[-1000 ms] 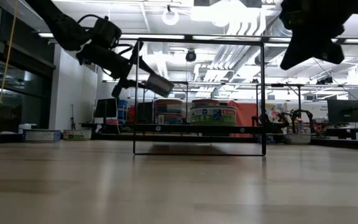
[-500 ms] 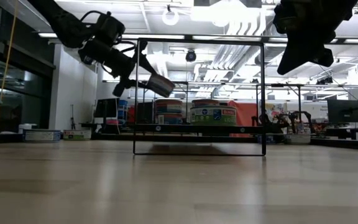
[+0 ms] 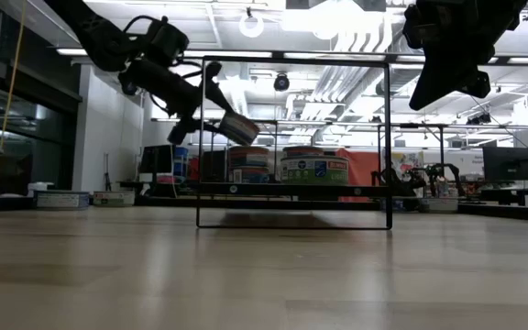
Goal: Stack canned seafood by type on shelf
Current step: Stack the blue pink tuna can on top of the other blue pink tuna cans on the shelf
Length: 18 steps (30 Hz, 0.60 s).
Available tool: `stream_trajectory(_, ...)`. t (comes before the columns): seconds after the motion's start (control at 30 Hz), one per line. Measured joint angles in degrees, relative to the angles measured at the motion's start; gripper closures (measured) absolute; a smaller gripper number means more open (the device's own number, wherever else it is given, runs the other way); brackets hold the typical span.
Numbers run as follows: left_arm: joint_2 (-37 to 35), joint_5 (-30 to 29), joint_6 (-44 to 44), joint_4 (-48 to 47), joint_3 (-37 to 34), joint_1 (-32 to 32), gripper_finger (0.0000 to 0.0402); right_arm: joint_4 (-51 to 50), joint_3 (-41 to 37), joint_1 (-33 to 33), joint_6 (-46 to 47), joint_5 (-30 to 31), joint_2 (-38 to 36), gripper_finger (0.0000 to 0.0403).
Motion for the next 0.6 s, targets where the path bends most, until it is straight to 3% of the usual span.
stream_trajectory(0.27, 5.03, 1.66, -0.98, 5.03, 1.31, 0.02, 0.0193, -0.06, 0.00, 0.04, 0.00, -0.05, 0.00, 0.0403)
stream_trajectory(0.6, 5.15, 2.07, 0.20, 5.12, 1.31, -0.21, 0.0192, -0.04, 0.00, 0.07, 0.30, -0.26, 0.00, 0.0403)
